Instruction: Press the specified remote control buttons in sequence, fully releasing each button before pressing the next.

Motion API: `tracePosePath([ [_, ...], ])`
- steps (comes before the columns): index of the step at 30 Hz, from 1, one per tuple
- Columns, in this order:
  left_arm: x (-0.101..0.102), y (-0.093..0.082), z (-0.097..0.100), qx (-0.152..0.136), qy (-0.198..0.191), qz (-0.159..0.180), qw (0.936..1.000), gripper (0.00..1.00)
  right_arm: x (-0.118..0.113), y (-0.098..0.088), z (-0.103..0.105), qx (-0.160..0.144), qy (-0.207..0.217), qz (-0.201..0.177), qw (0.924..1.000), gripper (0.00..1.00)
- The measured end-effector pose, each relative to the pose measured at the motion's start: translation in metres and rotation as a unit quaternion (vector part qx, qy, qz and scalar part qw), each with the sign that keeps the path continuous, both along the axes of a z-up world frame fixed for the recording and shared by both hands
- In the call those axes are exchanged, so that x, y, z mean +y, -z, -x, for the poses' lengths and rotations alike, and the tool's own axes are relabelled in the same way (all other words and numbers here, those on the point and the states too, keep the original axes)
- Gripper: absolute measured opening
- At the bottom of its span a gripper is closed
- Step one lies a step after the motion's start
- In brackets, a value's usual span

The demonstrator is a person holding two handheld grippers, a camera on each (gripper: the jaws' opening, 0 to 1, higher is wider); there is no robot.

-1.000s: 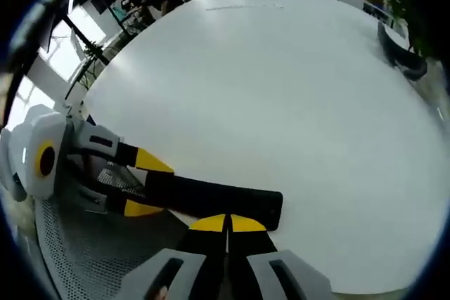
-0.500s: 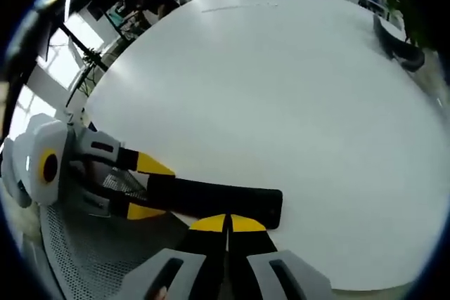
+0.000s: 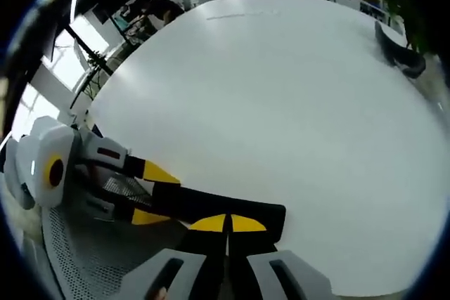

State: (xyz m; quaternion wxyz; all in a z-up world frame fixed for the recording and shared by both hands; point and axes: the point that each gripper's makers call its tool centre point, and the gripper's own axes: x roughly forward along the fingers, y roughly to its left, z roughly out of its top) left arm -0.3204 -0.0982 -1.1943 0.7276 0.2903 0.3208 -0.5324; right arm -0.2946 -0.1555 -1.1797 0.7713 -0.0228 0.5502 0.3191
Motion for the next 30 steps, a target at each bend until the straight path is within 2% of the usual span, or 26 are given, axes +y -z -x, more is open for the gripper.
tracePosePath([
  [11, -0.0004, -0.0004, 0.0007, 0.005, 0.002, 0.004, 1.0, 0.24, 0.0006, 0.0028, -0.0008, -0.032, -0.036, 0.031, 0.9984, 0.0],
  [22, -0.0008, -0.0011, -0.0004, 0.008, -0.004, 0.006, 0.9999, 0.25, 0.0005, 0.0037, -0.0022, -0.047, -0.051, 0.028, 0.9972, 0.0],
  [30, -0.0007, -0.0009, -0.001, 0.005, -0.004, 0.006, 1.0, 0.25, 0.0008, 0.0035, -0.0034, -0.047, -0.048, 0.025, 0.9974, 0.0],
])
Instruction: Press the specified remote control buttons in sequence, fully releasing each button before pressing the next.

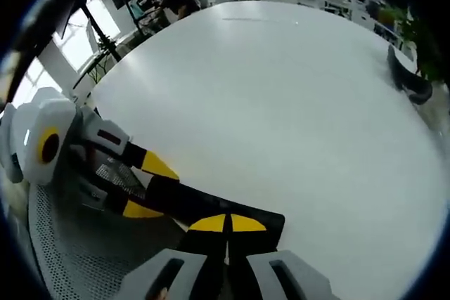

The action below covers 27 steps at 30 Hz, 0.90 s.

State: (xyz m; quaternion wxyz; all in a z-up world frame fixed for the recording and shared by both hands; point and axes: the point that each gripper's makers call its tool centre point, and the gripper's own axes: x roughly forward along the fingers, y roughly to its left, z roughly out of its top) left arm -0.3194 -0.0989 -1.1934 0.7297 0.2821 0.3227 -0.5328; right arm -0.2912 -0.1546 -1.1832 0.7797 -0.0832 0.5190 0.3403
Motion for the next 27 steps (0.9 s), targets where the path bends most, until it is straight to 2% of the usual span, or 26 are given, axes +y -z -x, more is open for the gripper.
tracePosePath([
  [5, 0.0, 0.0, 0.0, 0.001, 0.0, 0.003, 1.0, 0.25, 0.0, 0.0, 0.0, -0.003, -0.002, 0.004, 1.0, 0.0],
  [11, 0.0, -0.001, 0.0, -0.001, 0.002, 0.001, 1.0, 0.25, -0.002, -0.001, -0.002, 0.031, 0.033, -0.028, 0.9986, 0.0],
  [14, 0.0, -0.001, 0.0, -0.001, 0.005, 0.002, 1.0, 0.24, -0.001, -0.002, -0.001, 0.037, 0.036, -0.029, 0.9982, 0.0],
  [15, 0.0, 0.0, 0.0, -0.002, 0.008, 0.002, 1.0, 0.24, -0.001, -0.003, -0.001, 0.031, 0.036, -0.028, 0.9985, 0.0],
  [18, -0.002, 0.0, 0.001, -0.008, 0.017, 0.0, 0.9998, 0.24, 0.007, -0.011, -0.01, -0.016, 0.014, -0.038, 0.999, 0.0],
  [22, -0.002, 0.001, 0.001, -0.007, 0.018, 0.001, 0.9998, 0.24, 0.014, -0.014, -0.006, -0.019, -0.003, -0.046, 0.9987, 0.0],
  [25, -0.002, 0.001, 0.001, -0.008, 0.02, 0.001, 0.9998, 0.24, 0.011, -0.009, -0.009, -0.042, -0.025, -0.022, 0.9986, 0.0],
  [27, -0.002, 0.001, 0.001, -0.006, 0.018, 0.002, 0.9998, 0.24, 0.014, -0.007, -0.007, -0.037, -0.031, -0.021, 0.9986, 0.0],
])
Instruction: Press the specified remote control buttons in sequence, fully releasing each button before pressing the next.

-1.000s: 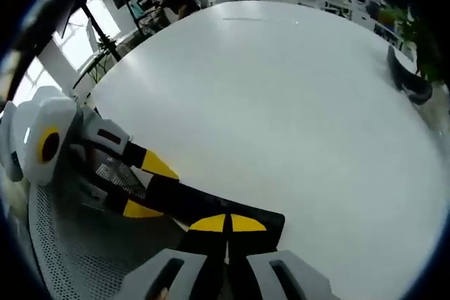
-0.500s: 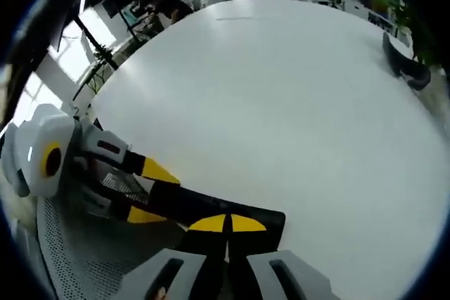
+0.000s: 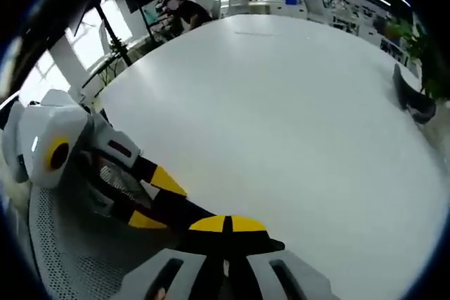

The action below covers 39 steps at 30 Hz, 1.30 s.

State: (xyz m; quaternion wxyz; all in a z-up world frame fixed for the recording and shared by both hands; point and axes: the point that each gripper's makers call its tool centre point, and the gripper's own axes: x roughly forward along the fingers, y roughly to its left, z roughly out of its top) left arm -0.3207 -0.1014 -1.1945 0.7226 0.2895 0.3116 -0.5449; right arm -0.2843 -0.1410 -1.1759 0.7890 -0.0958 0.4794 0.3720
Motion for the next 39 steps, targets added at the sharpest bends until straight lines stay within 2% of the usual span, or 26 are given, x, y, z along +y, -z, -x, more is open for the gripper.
tracePosePath([
  [9, 0.0, 0.001, 0.0, 0.001, -0.002, 0.003, 1.0, 0.24, 0.005, 0.008, 0.011, 0.014, -0.035, 0.018, 0.9991, 0.0],
  [15, 0.0, 0.001, -0.001, 0.001, -0.001, 0.003, 1.0, 0.24, 0.006, 0.008, 0.01, -0.019, -0.064, 0.036, 0.9971, 0.0],
  [21, 0.0, 0.001, -0.001, 0.002, -0.002, 0.003, 1.0, 0.24, 0.005, 0.008, 0.009, -0.012, -0.059, 0.023, 0.998, 0.0],
  [24, 0.0, 0.001, -0.001, 0.003, -0.005, 0.004, 1.0, 0.24, 0.006, 0.009, 0.008, -0.037, -0.085, 0.044, 0.9948, 0.0],
  [28, -0.001, 0.001, -0.001, 0.003, -0.006, 0.003, 1.0, 0.24, 0.007, 0.01, 0.007, -0.04, -0.081, 0.038, 0.9951, 0.0],
  [30, -0.001, 0.001, -0.002, 0.003, -0.006, 0.003, 1.0, 0.24, 0.009, 0.011, 0.002, -0.058, -0.088, 0.037, 0.9938, 0.0],
  [33, -0.001, 0.001, -0.002, 0.002, -0.005, 0.002, 1.0, 0.24, 0.01, 0.013, 0.0, -0.042, -0.073, 0.032, 0.9959, 0.0],
  [37, -0.002, 0.0, -0.001, -0.001, -0.001, 0.001, 1.0, 0.24, 0.006, 0.016, 0.0, -0.037, -0.066, 0.04, 0.9963, 0.0],
  [39, -0.002, 0.001, -0.001, -0.002, 0.0, -0.001, 1.0, 0.24, 0.006, 0.014, 0.002, -0.011, -0.045, 0.031, 0.9984, 0.0],
])
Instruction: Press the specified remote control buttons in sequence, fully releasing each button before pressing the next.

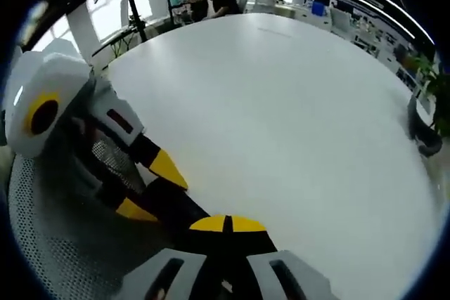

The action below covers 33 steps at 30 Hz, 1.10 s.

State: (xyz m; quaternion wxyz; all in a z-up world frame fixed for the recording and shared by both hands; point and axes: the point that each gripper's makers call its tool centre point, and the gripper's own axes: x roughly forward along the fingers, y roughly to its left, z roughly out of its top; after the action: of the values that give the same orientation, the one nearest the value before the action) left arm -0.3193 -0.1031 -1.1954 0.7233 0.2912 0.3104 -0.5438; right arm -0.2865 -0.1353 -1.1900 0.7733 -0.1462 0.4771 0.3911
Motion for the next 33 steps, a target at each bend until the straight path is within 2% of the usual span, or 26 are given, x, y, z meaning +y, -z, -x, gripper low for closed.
tracePosePath([
  [3, 0.0, 0.0, 0.0, -0.002, 0.002, 0.0, 1.0, 0.24, -0.001, -0.003, 0.005, 0.056, 0.05, -0.029, 0.9968, 0.0],
  [4, 0.0, 0.0, 0.0, -0.002, 0.002, 0.0, 1.0, 0.24, -0.001, -0.003, 0.002, 0.055, 0.058, -0.032, 0.9963, 0.0],
  [9, 0.0, 0.0, 0.0, -0.002, 0.001, 0.0, 1.0, 0.24, -0.008, -0.007, -0.001, 0.092, 0.117, -0.064, 0.9868, 0.0],
  [11, 0.0, 0.0, 0.0, -0.002, 0.001, 0.0, 1.0, 0.24, -0.011, -0.006, 0.002, 0.123, 0.144, -0.078, 0.9788, 0.0],
  [14, 0.0, 0.0, 0.0, -0.002, 0.001, 0.001, 1.0, 0.24, -0.005, -0.011, 0.005, 0.176, 0.173, -0.127, 0.9608, 0.0],
  [16, 0.0, 0.0, 0.0, -0.002, 0.001, 0.001, 1.0, 0.24, -0.002, -0.012, 0.006, 0.193, 0.183, -0.149, 0.9526, 0.0],
  [24, 0.0, 0.0, 0.0, -0.002, 0.001, 0.002, 1.0, 0.24, -0.002, -0.006, 0.007, 0.186, 0.176, -0.132, 0.9576, 0.0],
  [33, 0.0, 0.0, 0.001, -0.003, 0.002, 0.002, 1.0, 0.24, -0.003, -0.007, 0.008, 0.184, 0.183, -0.138, 0.9559, 0.0],
])
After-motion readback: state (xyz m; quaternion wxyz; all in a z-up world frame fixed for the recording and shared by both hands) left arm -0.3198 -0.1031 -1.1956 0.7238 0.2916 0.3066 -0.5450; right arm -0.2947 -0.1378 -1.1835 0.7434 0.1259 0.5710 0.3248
